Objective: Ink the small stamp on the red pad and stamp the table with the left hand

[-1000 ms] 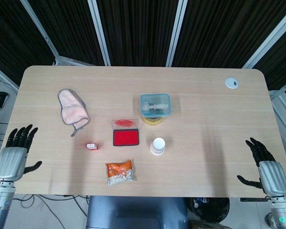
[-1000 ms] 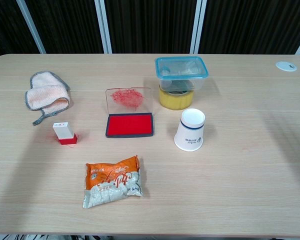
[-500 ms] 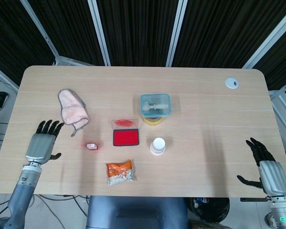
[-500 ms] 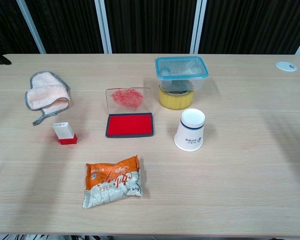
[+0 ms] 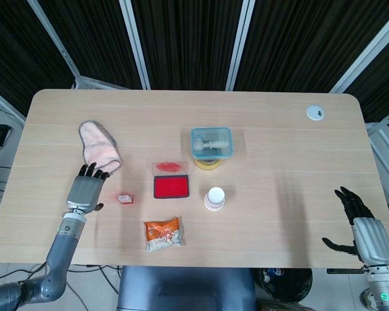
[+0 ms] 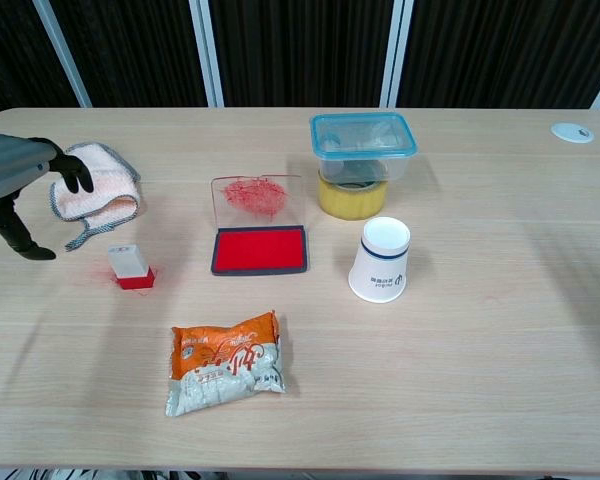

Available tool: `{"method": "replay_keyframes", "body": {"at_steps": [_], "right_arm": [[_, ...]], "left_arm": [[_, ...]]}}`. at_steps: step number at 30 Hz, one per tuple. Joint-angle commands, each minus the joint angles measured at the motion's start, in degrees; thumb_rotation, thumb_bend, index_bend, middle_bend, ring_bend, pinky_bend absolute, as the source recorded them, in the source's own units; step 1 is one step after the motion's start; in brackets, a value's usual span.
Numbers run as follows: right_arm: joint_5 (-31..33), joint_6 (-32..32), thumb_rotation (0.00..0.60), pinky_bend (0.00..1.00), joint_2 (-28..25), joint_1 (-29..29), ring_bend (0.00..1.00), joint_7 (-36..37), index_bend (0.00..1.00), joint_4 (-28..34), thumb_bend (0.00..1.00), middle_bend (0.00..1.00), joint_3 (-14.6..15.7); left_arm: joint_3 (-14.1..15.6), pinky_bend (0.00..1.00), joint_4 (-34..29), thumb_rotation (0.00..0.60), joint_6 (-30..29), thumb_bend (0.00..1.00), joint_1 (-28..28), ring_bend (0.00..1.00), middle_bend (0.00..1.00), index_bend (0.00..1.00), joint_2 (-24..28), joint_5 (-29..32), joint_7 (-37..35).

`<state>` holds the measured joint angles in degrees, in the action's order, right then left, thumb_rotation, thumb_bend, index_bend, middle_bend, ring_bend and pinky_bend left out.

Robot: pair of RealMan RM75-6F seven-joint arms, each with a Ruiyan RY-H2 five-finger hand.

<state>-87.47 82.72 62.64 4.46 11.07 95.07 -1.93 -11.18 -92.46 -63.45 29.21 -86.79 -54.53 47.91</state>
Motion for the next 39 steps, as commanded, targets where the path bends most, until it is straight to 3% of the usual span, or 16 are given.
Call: {"method": "replay_keyframes", "body": {"at_steps": [1,14,39], "right_arm": [[0.04,-0.07,0.6,0.18,-0.04,0.03,0.0,0.1,0.0,0.04,0.13,0.0,-0.01],[0.04,-0.26,0.6,0.18,-0.24,0.09,0.0,0.68,0.0,0.23,0.13,0.0,0.02],[-0.24,-0.23,0.6,0.18,-0.56,0.1,0.0,1.63,0.0,0.31,0.13,0.0,0.12]], "left_arm": [[0.13,0.12,1.13,0.6,0.03,0.11,1.03,0.08,0.3,0.3,-1.37,0.74,0.71],[0.95,0.14,5.36,0.6,-0.29,0.19,3.84,0.12,0.39,0.39,-7.03,3.6,2.55],[1.47,0.15,10.2,0.6,-1.48,0.3,6.35,0.15,0.46,0.45,-13.72,6.53,2.57]]}}
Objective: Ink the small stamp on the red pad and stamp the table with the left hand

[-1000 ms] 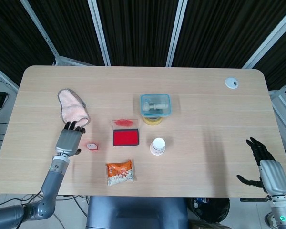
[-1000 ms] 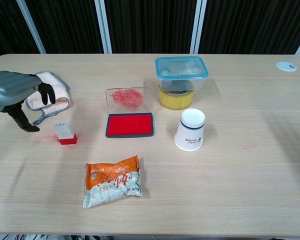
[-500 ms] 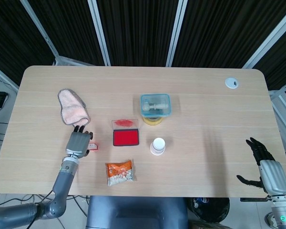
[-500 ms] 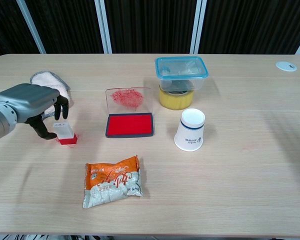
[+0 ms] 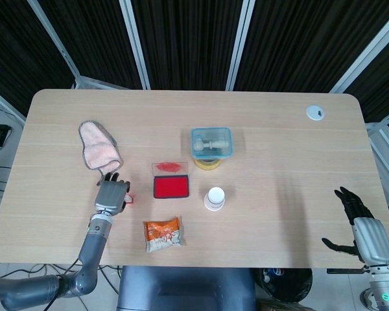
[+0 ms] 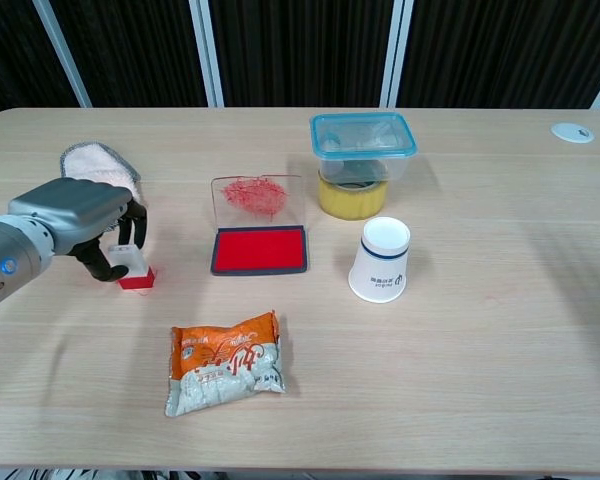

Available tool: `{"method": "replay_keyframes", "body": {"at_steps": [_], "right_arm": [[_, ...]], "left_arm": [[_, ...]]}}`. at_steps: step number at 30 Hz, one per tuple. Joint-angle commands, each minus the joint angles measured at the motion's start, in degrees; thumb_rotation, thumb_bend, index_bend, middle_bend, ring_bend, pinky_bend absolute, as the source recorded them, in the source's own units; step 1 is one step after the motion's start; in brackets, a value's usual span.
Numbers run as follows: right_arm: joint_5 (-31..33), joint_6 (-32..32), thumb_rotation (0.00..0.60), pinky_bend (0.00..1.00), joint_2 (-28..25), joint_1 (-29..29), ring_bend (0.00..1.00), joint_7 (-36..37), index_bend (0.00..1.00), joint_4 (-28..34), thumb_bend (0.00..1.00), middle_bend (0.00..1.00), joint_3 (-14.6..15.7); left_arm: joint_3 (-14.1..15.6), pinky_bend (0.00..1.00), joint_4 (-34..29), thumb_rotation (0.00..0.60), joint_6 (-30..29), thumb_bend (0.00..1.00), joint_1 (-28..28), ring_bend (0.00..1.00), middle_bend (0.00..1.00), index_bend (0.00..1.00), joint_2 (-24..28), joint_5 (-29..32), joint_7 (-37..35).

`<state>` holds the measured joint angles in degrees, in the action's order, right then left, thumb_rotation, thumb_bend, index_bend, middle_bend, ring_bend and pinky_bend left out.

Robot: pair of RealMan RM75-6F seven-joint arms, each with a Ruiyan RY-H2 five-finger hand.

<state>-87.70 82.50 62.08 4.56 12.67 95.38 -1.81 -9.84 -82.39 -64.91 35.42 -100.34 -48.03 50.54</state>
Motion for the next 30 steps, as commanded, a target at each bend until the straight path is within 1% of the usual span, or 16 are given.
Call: {"method": "replay_keyframes", "body": {"at_steps": [1,11,14,16,19,21,23,26,30], "right_arm": [[-0.02,0.02,0.6,0.18,0.0,0.0,0.0,0.04,0.0,0.01,0.13,0.0,0.0],[-0.17,0.13,0.6,0.18,0.02,-0.02,0.0,0.02,0.0,-0.05,0.13,0.0,0.04],[-0.2,0.16,0.6,0.18,0.02,-0.03,0.0,0.05,0.0,-0.06,0.13,0.0,0.05],[-0.18,0.18,0.6,0.18,0.02,-0.03,0.0,0.07,0.0,-0.08,0.13,0.0,0.04],[-0.18,0.2,0.6,0.18,0.03,-0.03,0.0,0.09,0.0,-0.1,0.13,0.0,0.03],[-0.15,0.2,0.6,0.18,0.03,-0.04,0.0,0.13,0.0,-0.08,0.13,0.0,0.02],[-0.17,0.23,0.6,0.18,0.02,-0.04,0.0,0.14,0.0,-0.09,0.13,0.0,0.02],[-0.2,0.25,0.6,0.18,0.02,-0.05,0.0,0.17,0.0,-0.1,0.13,0.0,0.03],[-0.18,0.24,0.6,0.18,0.04,-0.05,0.0,0.16,0.0,-0.09,0.13,0.0,0.03]], "left_arm": [[0.2,0.15,0.18,0.6,-0.06,0.3,0.2,0.15,0.46,0.46,-0.25,0.0,-0.11],[1.07,0.16,0.38,0.6,-0.65,0.31,0.49,0.17,0.5,0.49,-0.42,-0.17,-0.83],[1.28,0.17,0.46,0.6,-0.73,0.34,0.59,0.18,0.51,0.51,-0.45,-0.01,-0.83],[1.4,0.21,0.55,0.6,-0.81,0.37,0.69,0.21,0.53,0.52,-0.5,-0.06,-0.9],[1.55,0.34,0.76,0.6,-0.96,0.42,0.79,0.3,0.57,0.57,-0.65,-0.23,-1.07],[1.61,0.45,0.97,0.6,-1.31,0.45,0.83,0.39,0.62,0.61,-0.81,-0.59,-1.31],[1.79,0.5,1.4,0.6,-1.76,0.46,0.82,0.44,0.65,0.64,-1.03,-1.4,-1.73],[2.25,0.55,2.24,0.6,-2.54,0.47,0.96,0.48,0.68,0.67,-1.18,-3.51,-2.28],[2.33,0.57,2.71,0.6,-3.21,0.48,1.22,0.51,0.69,0.68,-1.16,-5.67,-3.06]]}}
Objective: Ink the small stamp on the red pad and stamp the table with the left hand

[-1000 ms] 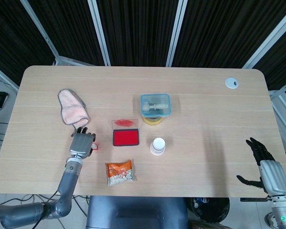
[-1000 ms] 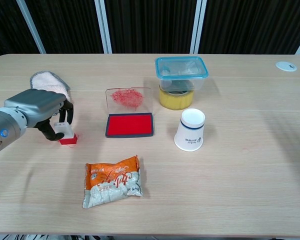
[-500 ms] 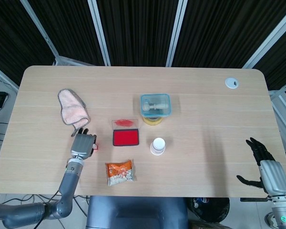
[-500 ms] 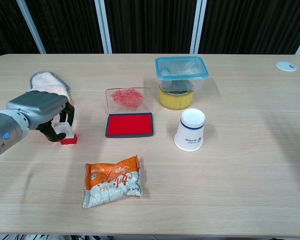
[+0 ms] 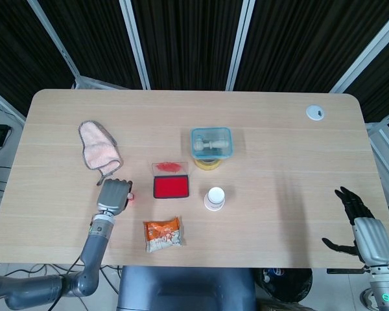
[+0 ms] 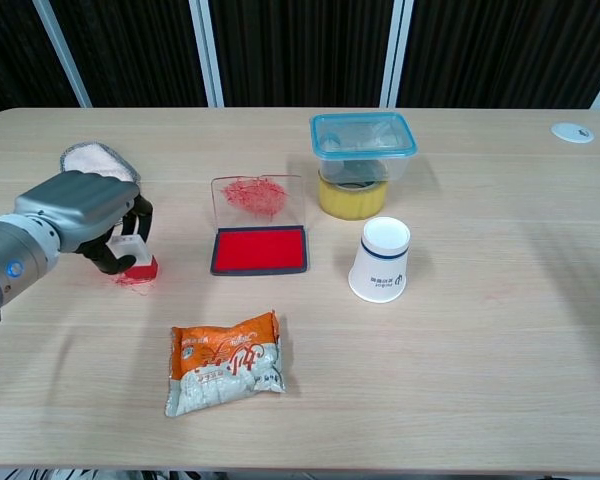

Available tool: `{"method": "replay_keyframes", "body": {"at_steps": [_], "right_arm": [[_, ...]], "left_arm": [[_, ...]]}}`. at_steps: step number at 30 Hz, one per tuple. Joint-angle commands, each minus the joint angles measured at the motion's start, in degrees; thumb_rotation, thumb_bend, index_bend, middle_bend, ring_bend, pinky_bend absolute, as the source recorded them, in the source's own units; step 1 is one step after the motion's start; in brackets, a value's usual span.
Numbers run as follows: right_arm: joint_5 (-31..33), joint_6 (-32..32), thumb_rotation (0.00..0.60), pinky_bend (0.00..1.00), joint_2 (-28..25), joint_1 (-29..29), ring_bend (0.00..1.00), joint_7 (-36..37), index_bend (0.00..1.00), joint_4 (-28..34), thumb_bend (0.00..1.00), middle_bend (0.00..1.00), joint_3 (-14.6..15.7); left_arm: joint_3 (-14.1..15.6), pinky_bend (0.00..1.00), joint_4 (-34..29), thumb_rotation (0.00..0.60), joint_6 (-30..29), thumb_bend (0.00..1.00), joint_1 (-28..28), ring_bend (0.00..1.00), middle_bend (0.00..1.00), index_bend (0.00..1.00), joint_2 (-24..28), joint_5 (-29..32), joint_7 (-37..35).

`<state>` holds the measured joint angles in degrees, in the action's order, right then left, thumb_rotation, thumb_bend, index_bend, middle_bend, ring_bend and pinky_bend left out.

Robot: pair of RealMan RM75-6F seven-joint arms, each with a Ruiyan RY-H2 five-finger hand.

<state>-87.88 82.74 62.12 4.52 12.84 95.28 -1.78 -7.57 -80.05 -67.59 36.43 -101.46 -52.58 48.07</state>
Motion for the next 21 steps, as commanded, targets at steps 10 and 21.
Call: {"method": "replay_keyframes", "body": {"at_steps": [10,21], "right_arm": [[0.17,-0.09,0.6,0.18,-0.06,0.03,0.0,0.19,0.0,0.06,0.13,0.0,-0.05],[0.64,-0.56,0.6,0.18,-0.34,0.13,0.0,1.03,0.0,0.23,0.14,0.0,-0.15]], "left_arm": [[-3.18,0.59,-2.05,0.6,4.27,0.48,3.3,0.53,0.71,0.7,0.86,-1.05,-3.75],[-6.98,0.6,-2.15,0.6,5.81,0.49,9.08,0.55,0.73,0.72,-1.17,2.77,1.47]]}}
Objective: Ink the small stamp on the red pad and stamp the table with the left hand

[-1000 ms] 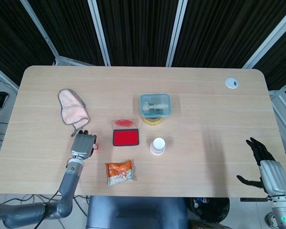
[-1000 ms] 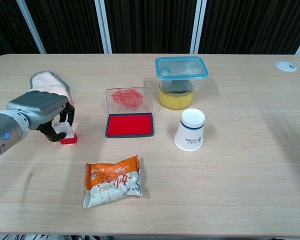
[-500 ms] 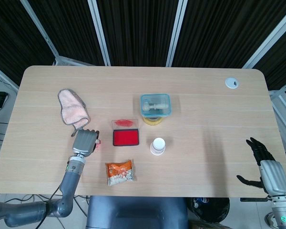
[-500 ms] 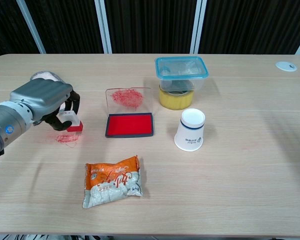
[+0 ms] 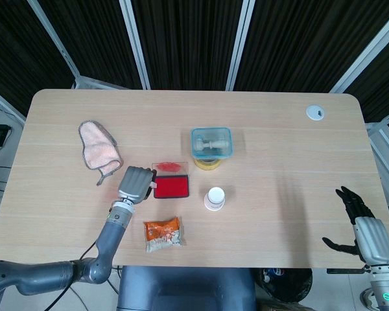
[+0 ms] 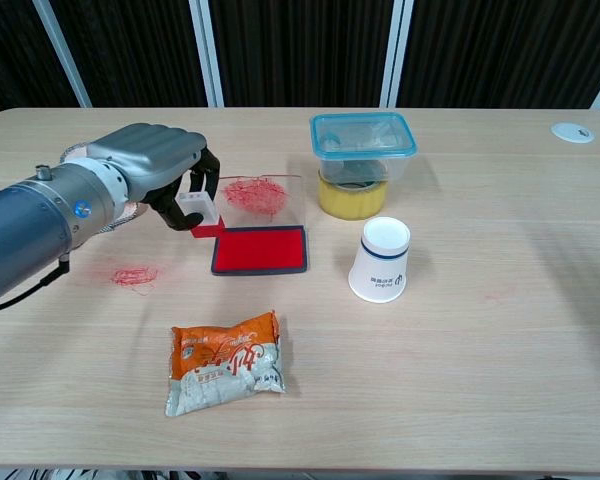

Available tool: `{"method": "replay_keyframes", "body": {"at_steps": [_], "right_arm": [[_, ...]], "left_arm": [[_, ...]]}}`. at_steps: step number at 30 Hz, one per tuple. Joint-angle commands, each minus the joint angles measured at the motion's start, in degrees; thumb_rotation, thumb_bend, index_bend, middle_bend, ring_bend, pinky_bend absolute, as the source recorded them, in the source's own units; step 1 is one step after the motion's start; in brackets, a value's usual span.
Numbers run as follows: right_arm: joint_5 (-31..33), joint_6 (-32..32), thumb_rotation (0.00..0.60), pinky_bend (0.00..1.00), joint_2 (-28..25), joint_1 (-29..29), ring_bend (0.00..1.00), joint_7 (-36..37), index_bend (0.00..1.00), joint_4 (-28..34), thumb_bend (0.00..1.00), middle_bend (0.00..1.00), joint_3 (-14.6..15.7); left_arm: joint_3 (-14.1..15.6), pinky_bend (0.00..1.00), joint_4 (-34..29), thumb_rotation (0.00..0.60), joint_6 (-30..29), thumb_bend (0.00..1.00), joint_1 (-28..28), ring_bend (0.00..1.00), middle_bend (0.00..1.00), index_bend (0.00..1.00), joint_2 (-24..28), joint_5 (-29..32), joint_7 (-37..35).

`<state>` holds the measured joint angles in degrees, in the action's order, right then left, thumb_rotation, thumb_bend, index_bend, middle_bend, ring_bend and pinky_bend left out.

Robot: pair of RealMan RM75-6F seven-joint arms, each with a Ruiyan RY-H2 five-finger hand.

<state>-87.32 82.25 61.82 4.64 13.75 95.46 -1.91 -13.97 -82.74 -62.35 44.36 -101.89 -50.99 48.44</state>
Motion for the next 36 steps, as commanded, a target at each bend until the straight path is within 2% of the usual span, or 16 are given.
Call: {"method": "replay_keyframes", "body": {"at_steps": [1,10,27,36], "right_arm": [[0.14,-0.14,0.6,0.18,-0.08,0.02,0.0,0.2,0.0,0.11,0.14,0.0,-0.01],[0.62,-0.68,0.6,0.18,-0.28,0.15,0.0,0.63,0.0,0.43,0.14,0.0,-0.08],[0.88,-1.22,0.6,0.18,-0.69,0.28,0.0,1.56,0.0,0.78,0.15,0.0,-0.1],[0.8,-1.3,0.6,0.18,-0.9,0.31,0.0,2.1,0.0,0.86,0.15,0.0,-0.07]], "left_arm": [[-0.69,0.6,0.92,0.6,0.77,0.49,1.65,0.55,0.73,0.72,-1.01,1.62,1.56],[-1.55,0.62,4.58,0.6,1.58,0.49,5.36,0.56,0.75,0.74,-3.93,5.55,5.05],[-2.42,0.62,6.94,0.6,0.66,0.49,11.89,0.57,0.75,0.74,-7.62,15.75,14.78],[-2.47,0.63,9.24,0.6,-0.36,0.49,13.46,0.57,0.76,0.74,-9.34,17.62,15.56]]}}
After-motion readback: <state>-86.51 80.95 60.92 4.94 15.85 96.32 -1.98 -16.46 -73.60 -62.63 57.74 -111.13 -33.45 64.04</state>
